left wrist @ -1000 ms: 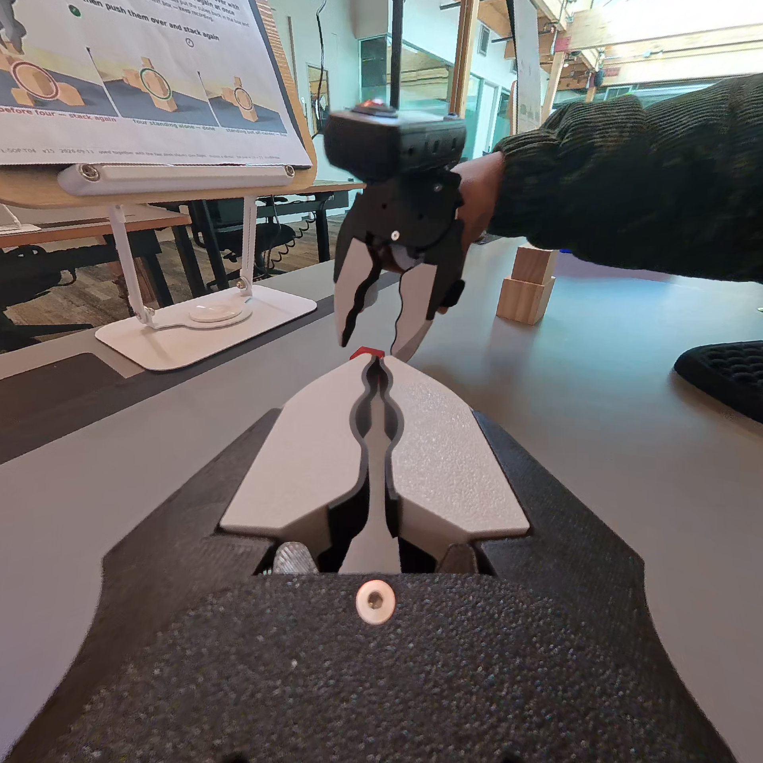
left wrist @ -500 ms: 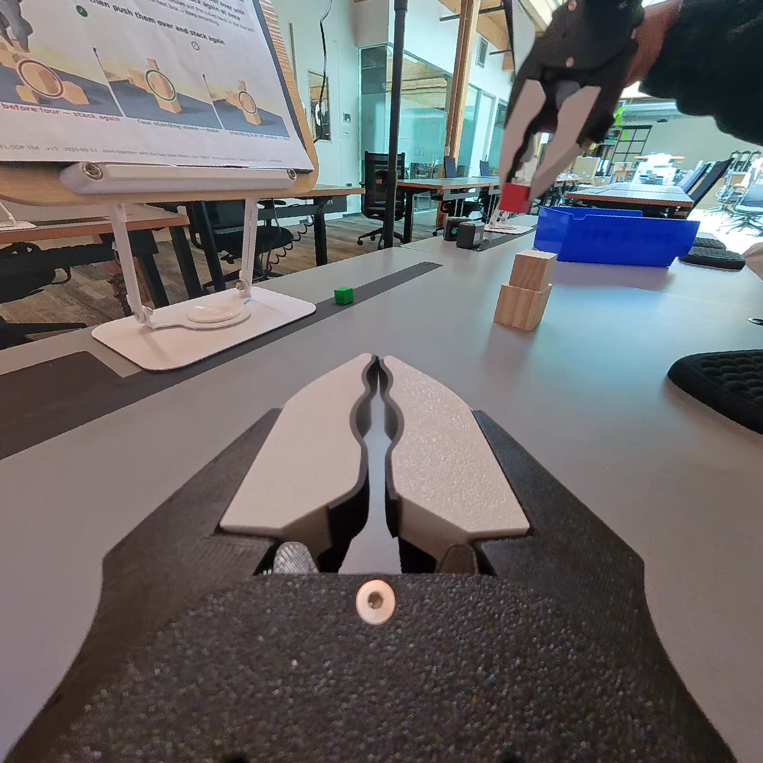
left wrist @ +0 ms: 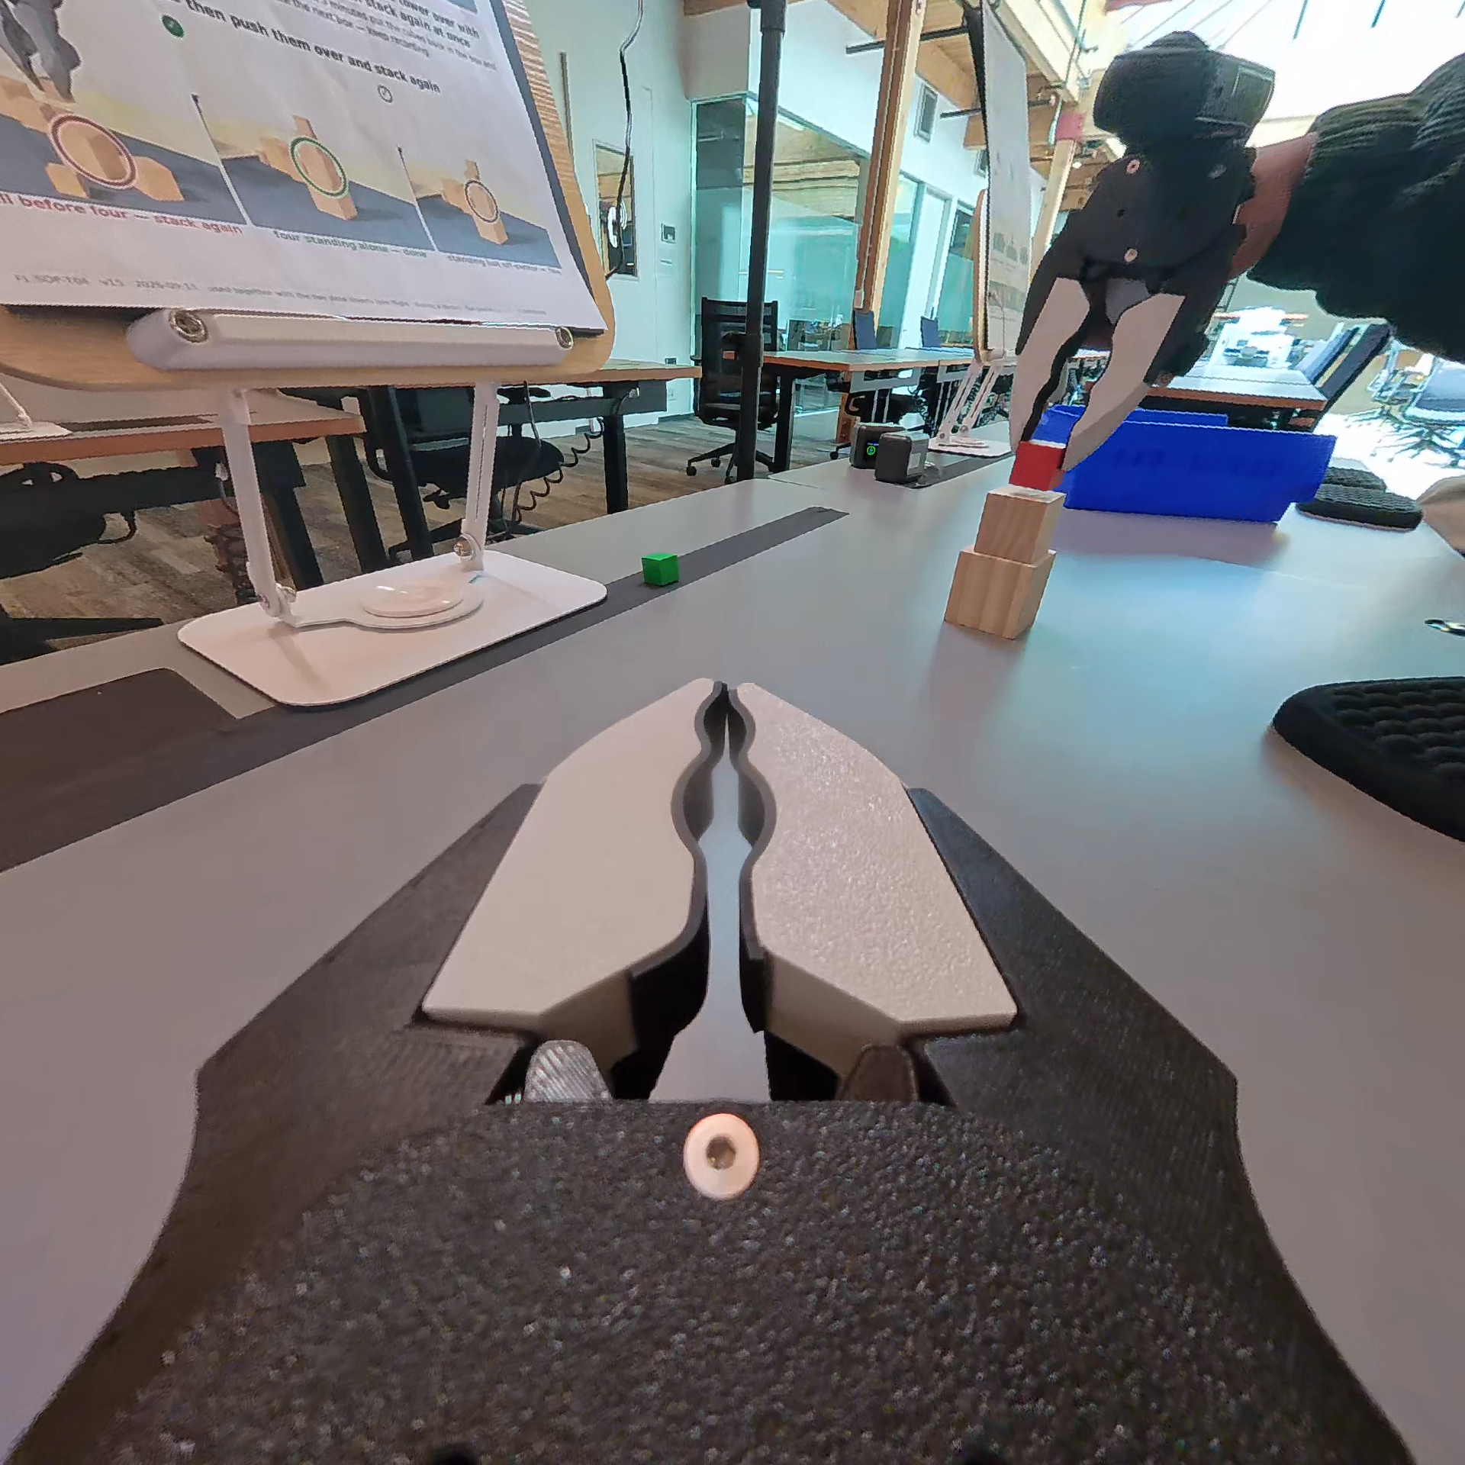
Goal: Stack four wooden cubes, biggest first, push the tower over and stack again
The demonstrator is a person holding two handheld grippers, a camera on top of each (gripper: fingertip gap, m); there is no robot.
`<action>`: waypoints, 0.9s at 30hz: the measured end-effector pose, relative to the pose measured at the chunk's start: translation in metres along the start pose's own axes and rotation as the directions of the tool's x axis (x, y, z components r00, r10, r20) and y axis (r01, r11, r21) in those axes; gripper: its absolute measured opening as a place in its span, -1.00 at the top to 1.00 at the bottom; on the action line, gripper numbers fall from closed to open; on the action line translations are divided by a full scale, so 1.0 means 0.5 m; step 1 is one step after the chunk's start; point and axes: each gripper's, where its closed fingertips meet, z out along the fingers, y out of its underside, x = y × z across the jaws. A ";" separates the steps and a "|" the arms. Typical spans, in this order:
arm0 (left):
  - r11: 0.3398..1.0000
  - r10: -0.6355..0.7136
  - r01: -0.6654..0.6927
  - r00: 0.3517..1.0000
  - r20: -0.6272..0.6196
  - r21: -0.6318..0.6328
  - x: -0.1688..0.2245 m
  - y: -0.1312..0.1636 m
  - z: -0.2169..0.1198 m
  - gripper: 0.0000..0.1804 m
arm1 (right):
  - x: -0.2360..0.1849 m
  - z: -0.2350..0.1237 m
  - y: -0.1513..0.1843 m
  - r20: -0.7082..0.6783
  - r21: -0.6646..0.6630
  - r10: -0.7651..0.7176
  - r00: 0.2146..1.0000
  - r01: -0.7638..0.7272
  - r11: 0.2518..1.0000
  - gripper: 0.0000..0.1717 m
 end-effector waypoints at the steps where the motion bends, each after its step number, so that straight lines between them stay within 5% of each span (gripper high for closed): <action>1: 1.000 -0.003 0.003 1.000 0.000 0.001 -0.001 0.000 0.000 1.00 | 0.000 0.003 0.001 0.002 -0.006 0.000 1.000 0.000 1.000 0.69; 17: 1.000 0.000 0.000 1.000 -0.008 0.001 0.002 -0.001 0.000 1.00 | 0.017 -0.022 -0.020 -0.022 0.056 0.035 0.999 -0.033 0.998 0.53; 22: 1.000 -0.001 0.001 1.000 -0.011 -0.002 0.003 0.000 0.001 1.00 | 0.077 -0.108 -0.095 -0.125 0.206 0.093 0.988 -0.066 0.976 0.52; 27: 1.000 0.010 -0.010 1.000 -0.016 -0.004 0.007 0.001 0.001 1.00 | 0.174 -0.061 -0.081 -0.185 0.136 0.132 0.974 -0.108 0.985 0.50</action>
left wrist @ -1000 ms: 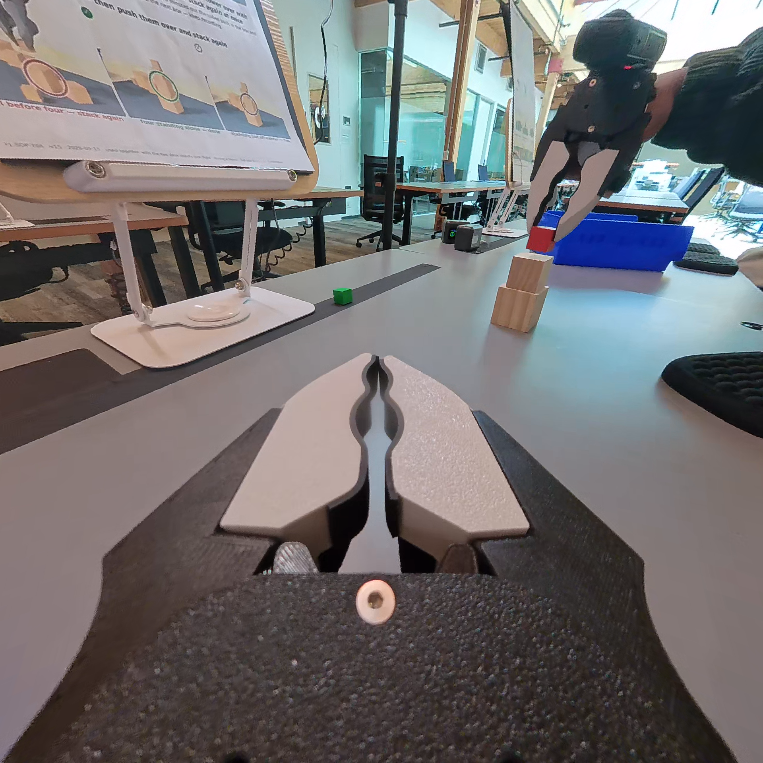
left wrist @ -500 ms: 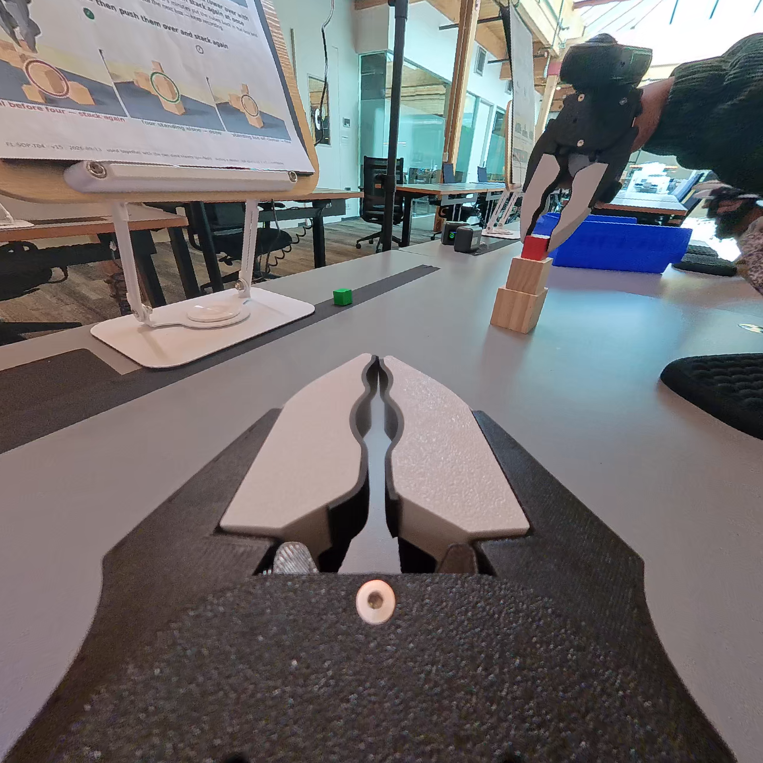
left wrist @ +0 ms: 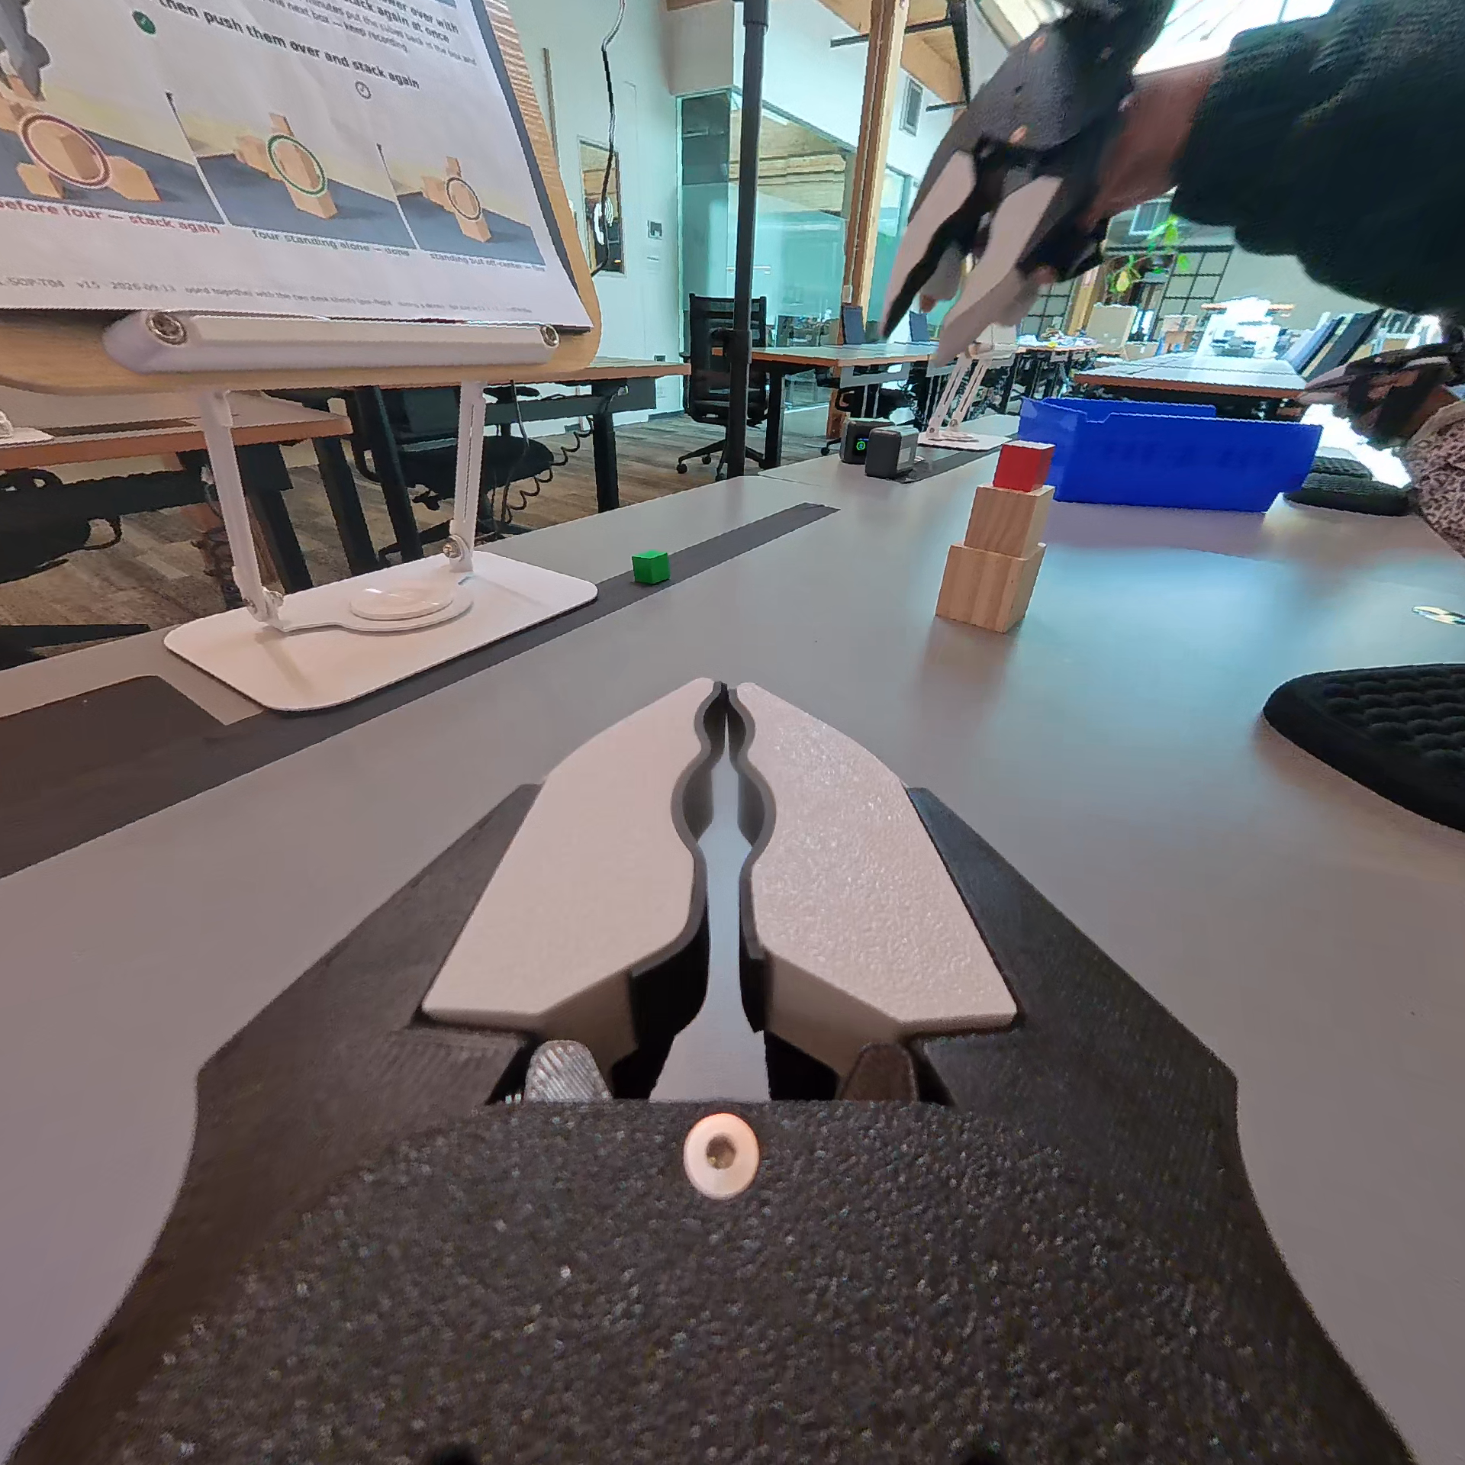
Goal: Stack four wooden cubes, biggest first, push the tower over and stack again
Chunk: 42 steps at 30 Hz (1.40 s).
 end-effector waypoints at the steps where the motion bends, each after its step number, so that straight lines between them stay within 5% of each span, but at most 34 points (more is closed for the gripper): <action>1: 1.000 0.003 -0.003 1.000 0.000 0.001 0.001 0.000 0.000 1.00 | 0.016 0.024 0.009 -0.001 -0.014 0.012 1.000 -0.012 1.000 0.49; 19: 0.998 0.032 -0.033 0.999 -0.024 -0.046 0.011 0.012 0.010 1.00 | 0.141 0.357 -0.034 0.194 0.239 0.097 0.976 -0.143 0.960 0.35; 27: 0.997 -0.005 0.003 1.000 -0.018 -0.072 0.002 0.018 0.015 1.00 | 0.157 0.420 -0.066 0.269 0.321 0.076 0.960 -0.164 0.933 0.43; 29: 0.997 -0.011 0.010 1.000 -0.014 -0.071 0.000 0.018 0.015 1.00 | 0.158 0.428 -0.071 0.265 0.315 0.069 0.962 -0.154 0.937 0.73; 33: 0.998 -0.020 0.019 1.000 -0.010 -0.068 -0.002 0.017 0.014 1.00 | 0.144 0.382 -0.062 0.254 0.334 0.045 0.966 -0.132 0.933 0.73; 42: 0.998 0.001 -0.002 1.000 -0.026 -0.057 0.005 0.014 0.011 1.00 | -0.020 0.053 0.008 0.271 0.375 -0.067 0.960 -0.042 0.926 0.73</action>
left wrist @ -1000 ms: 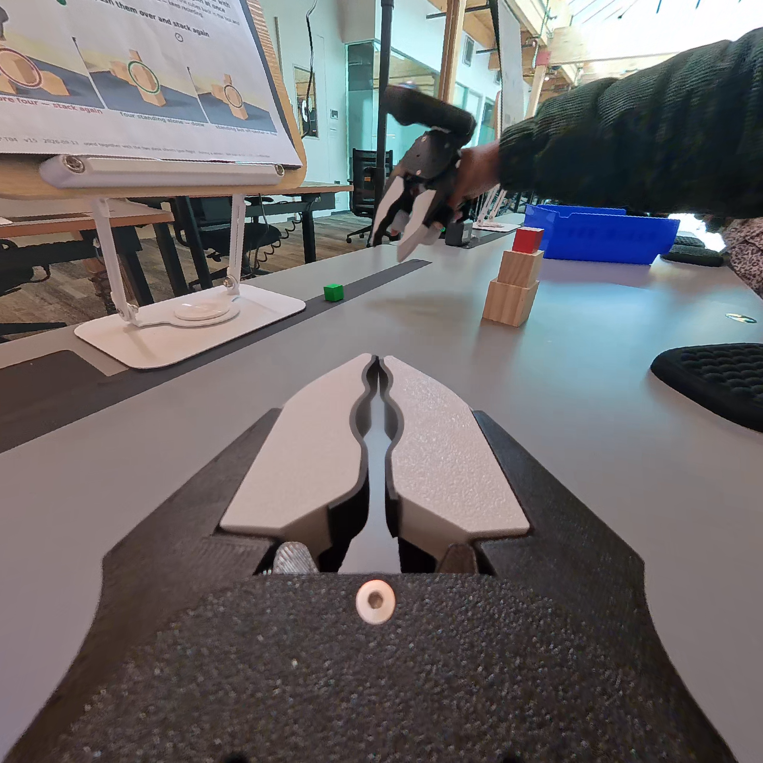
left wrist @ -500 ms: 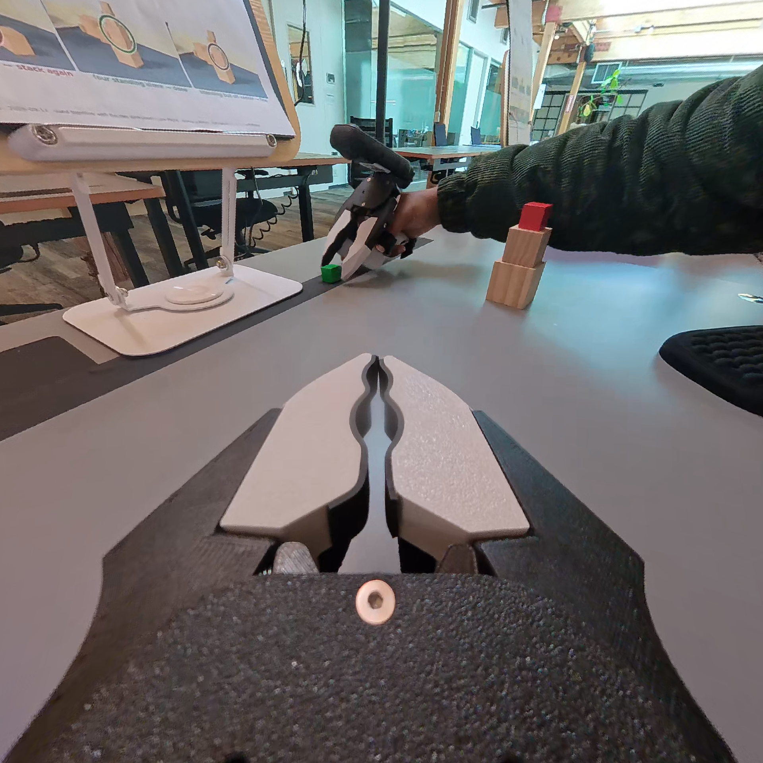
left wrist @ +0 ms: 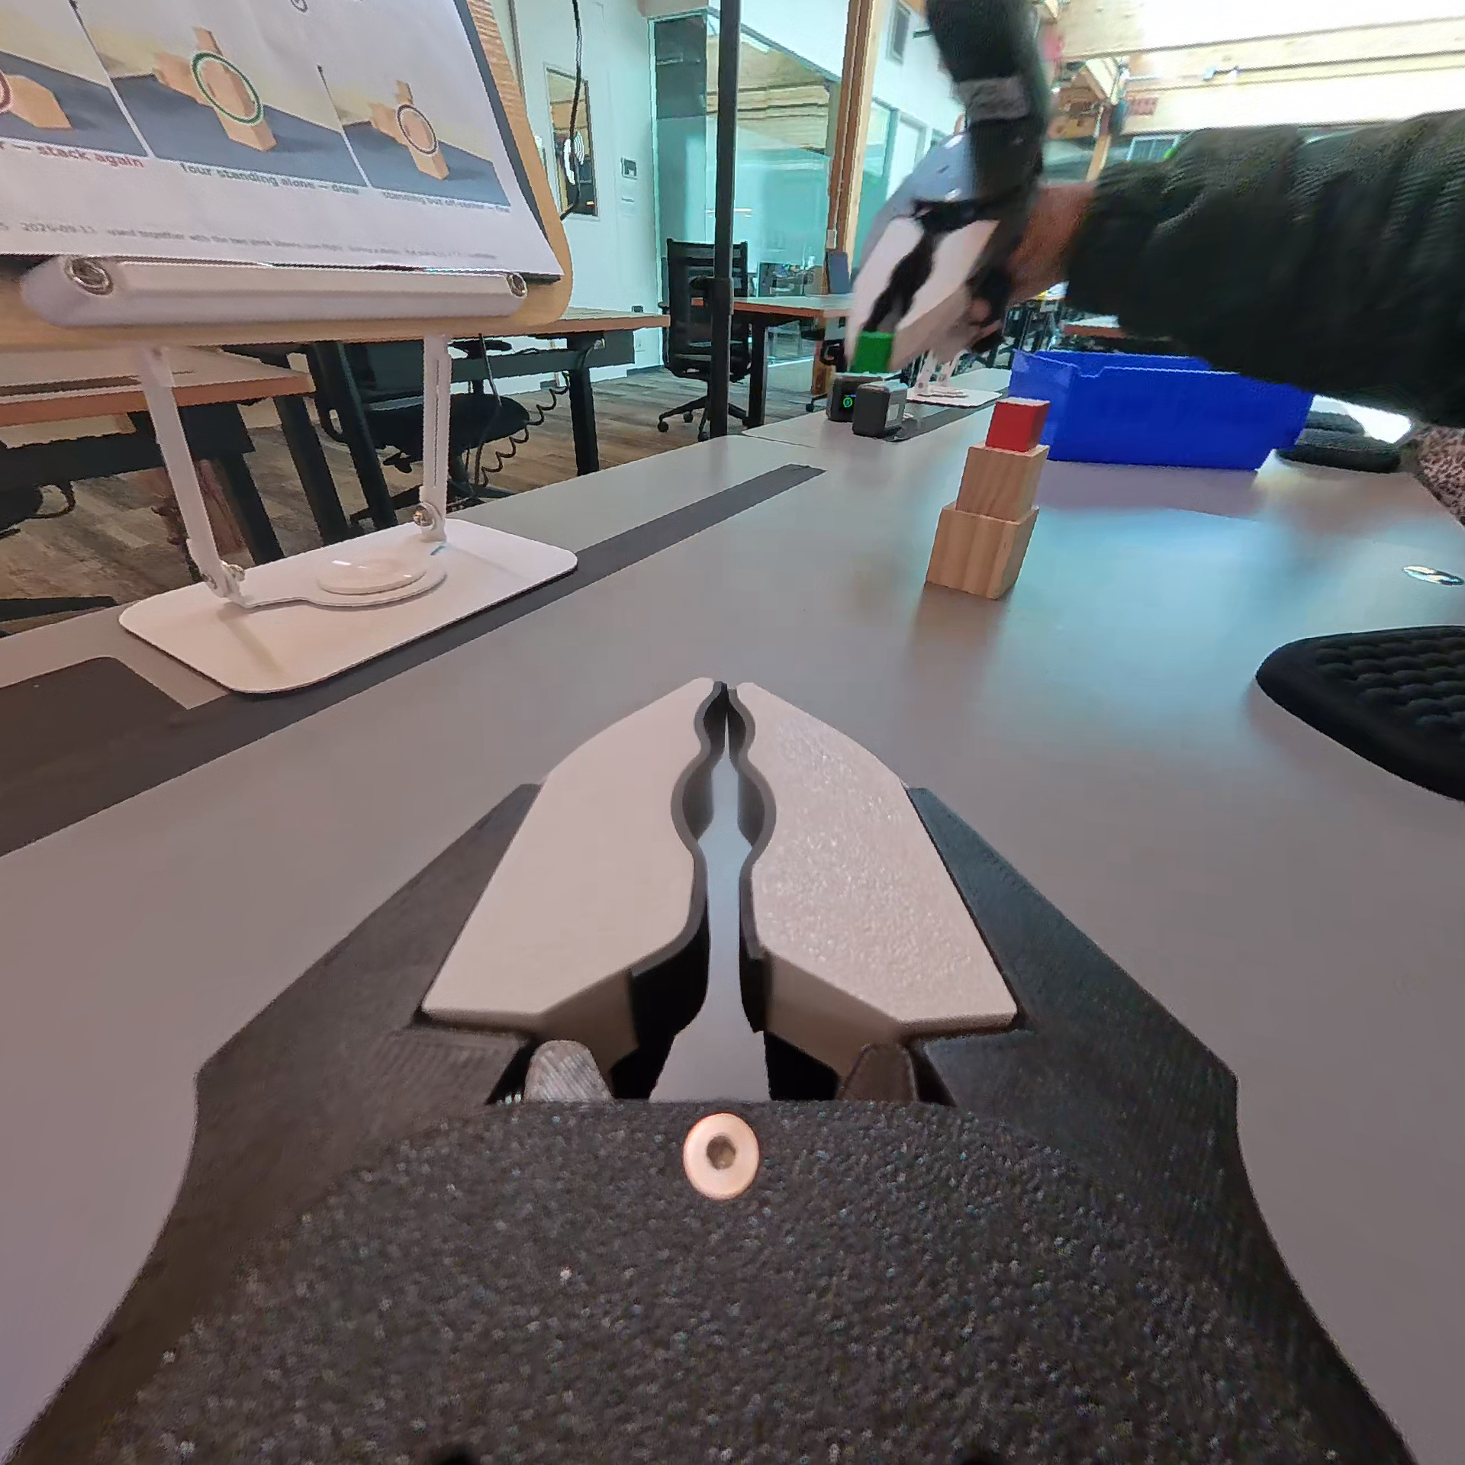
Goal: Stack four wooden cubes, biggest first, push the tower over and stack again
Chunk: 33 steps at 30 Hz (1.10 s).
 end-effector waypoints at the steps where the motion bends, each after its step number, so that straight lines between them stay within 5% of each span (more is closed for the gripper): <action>1: 1.000 0.006 -0.006 1.000 0.001 -0.002 0.001 0.001 0.000 1.00 | -0.031 -0.017 -0.001 0.000 -0.005 -0.011 1.000 0.011 1.000 0.73; 9: 1.000 0.009 -0.009 1.000 0.010 -0.017 0.004 0.004 0.003 1.00 | -0.150 -0.054 0.049 -0.030 -0.112 -0.024 0.999 0.021 0.993 0.73; 33: 1.000 -0.018 0.018 1.000 0.017 -0.012 -0.002 0.004 0.002 1.00 | -0.150 -0.046 0.071 -0.049 -0.101 -0.004 0.999 -0.001 0.995 0.71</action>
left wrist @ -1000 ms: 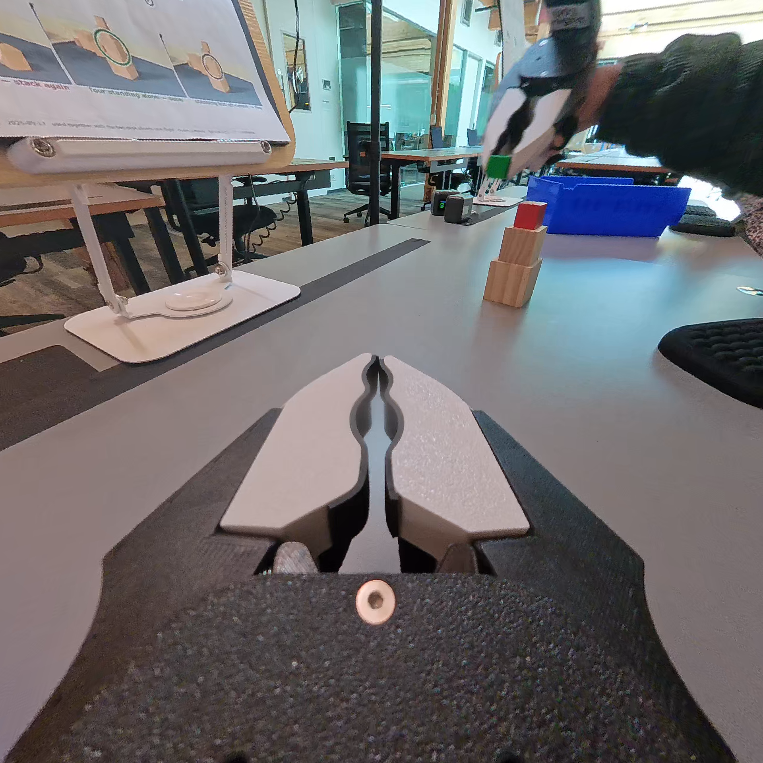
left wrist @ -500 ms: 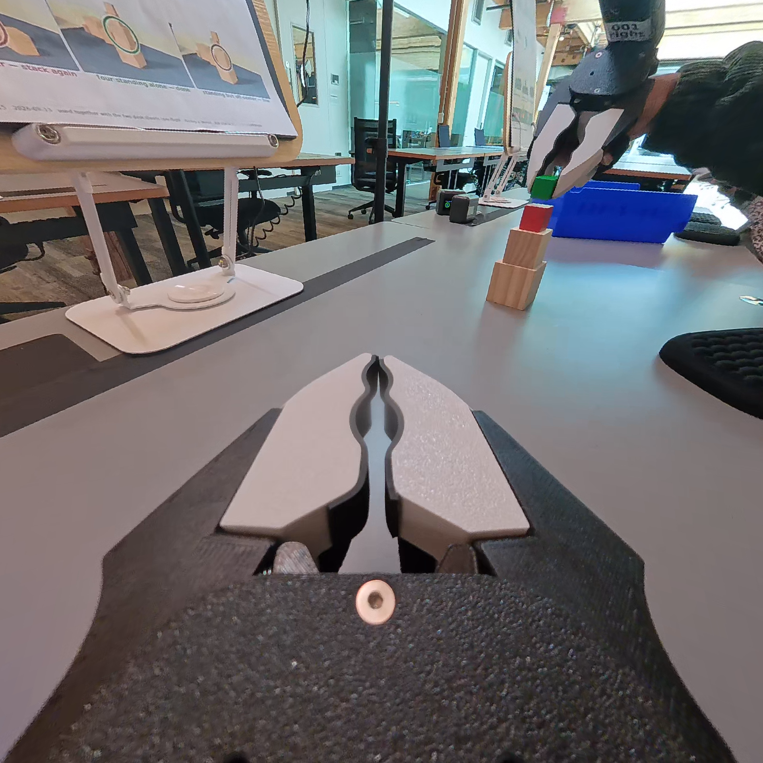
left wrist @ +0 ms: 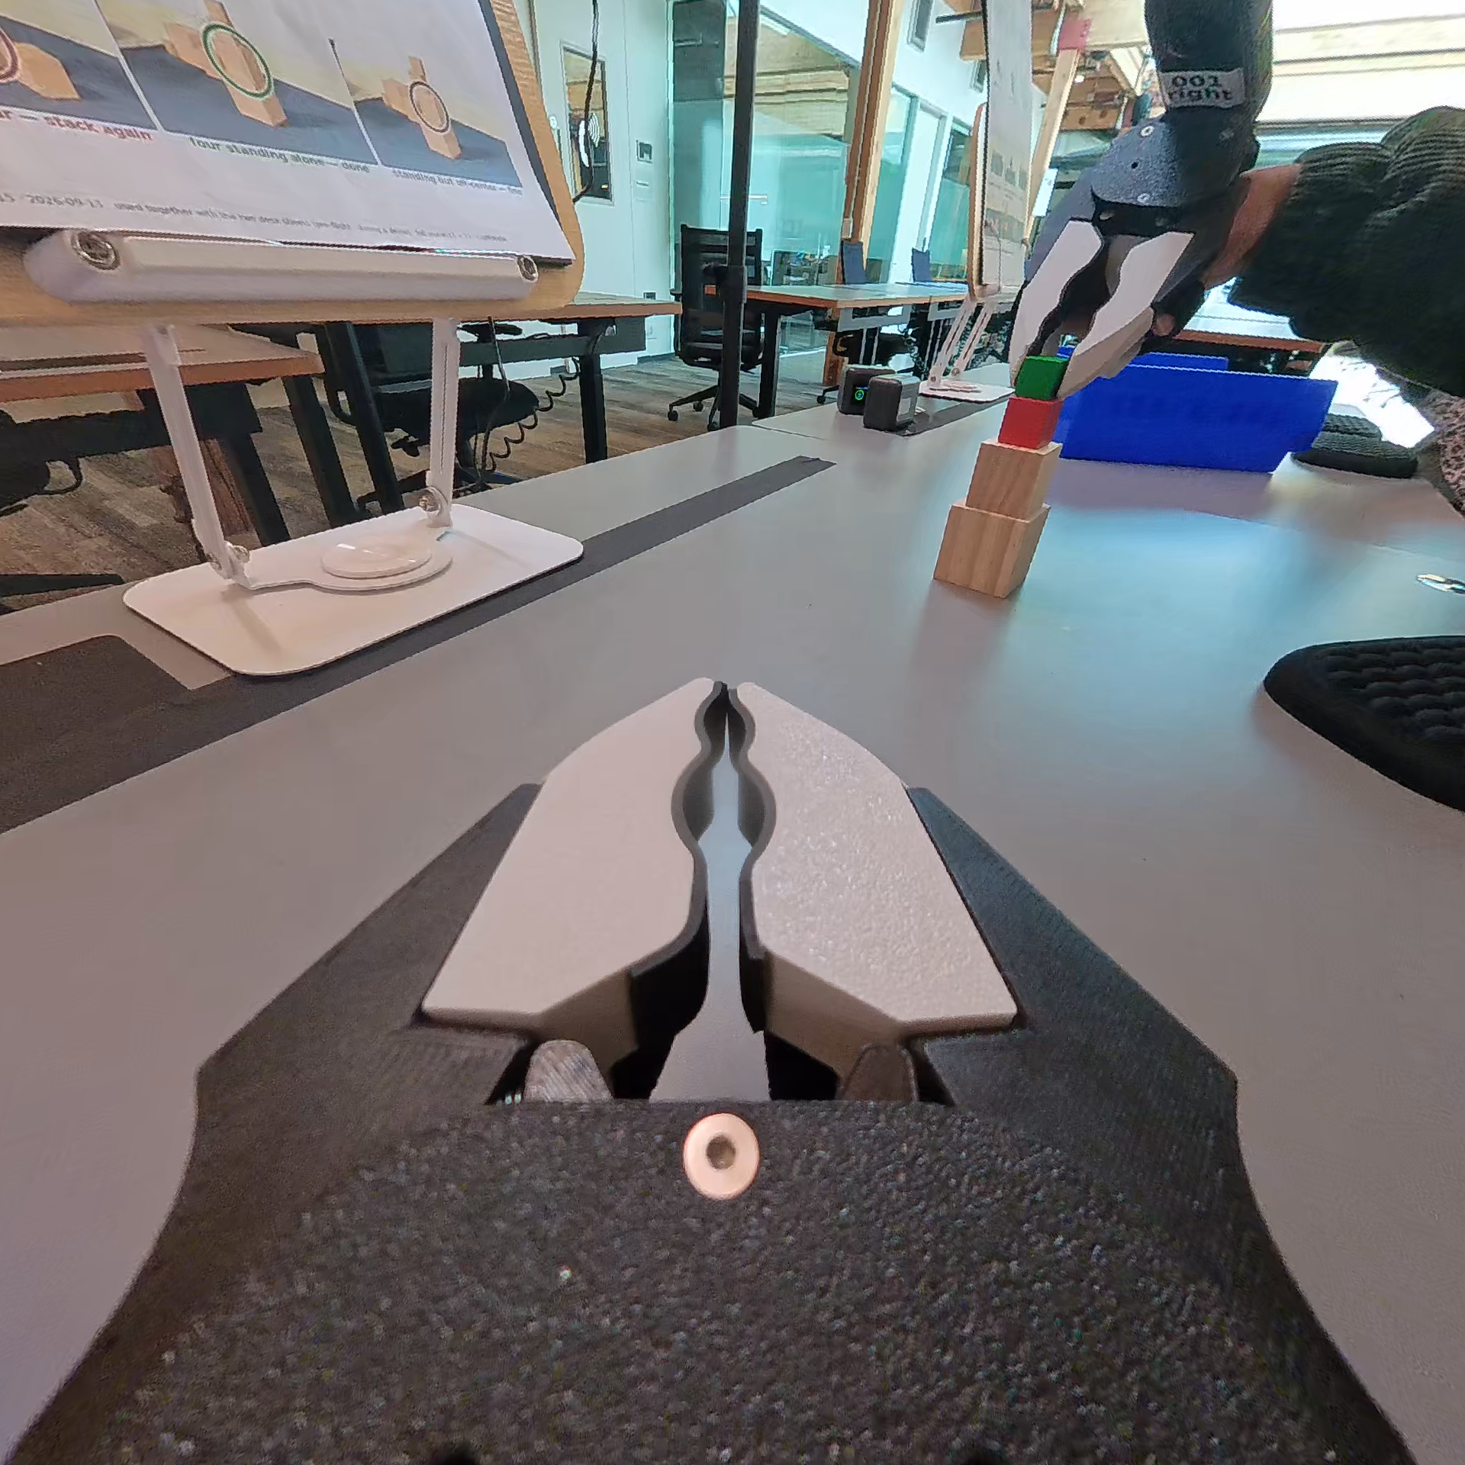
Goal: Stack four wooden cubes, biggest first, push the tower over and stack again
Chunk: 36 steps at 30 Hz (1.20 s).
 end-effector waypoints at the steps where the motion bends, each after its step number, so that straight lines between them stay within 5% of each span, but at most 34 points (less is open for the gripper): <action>1: 1.000 0.000 0.000 1.000 0.000 0.000 0.000 0.000 0.000 1.00 | 0.000 -0.001 -0.002 -0.001 0.005 0.001 1.000 -0.001 1.000 0.68; 17: 1.000 -0.006 0.006 1.000 -0.001 0.007 -0.001 -0.002 -0.001 1.00 | 0.005 0.001 -0.007 -0.076 0.101 0.079 0.994 -0.071 0.992 0.57; 22: 1.000 -0.010 0.010 1.000 0.005 0.018 -0.003 -0.004 -0.003 1.00 | 0.028 -0.061 -0.061 -0.222 0.291 0.158 0.962 -0.089 0.952 0.55; 29: 0.999 -0.004 0.003 1.000 0.005 0.033 -0.002 -0.009 -0.006 1.00 | 0.061 -0.172 -0.108 -0.529 0.606 0.494 0.691 -0.101 0.789 0.77; 36: 0.996 0.057 -0.061 0.996 0.066 0.067 -0.005 -0.029 -0.014 1.00 | 0.033 -0.132 0.002 -0.622 0.705 0.698 0.355 -0.133 0.696 1.00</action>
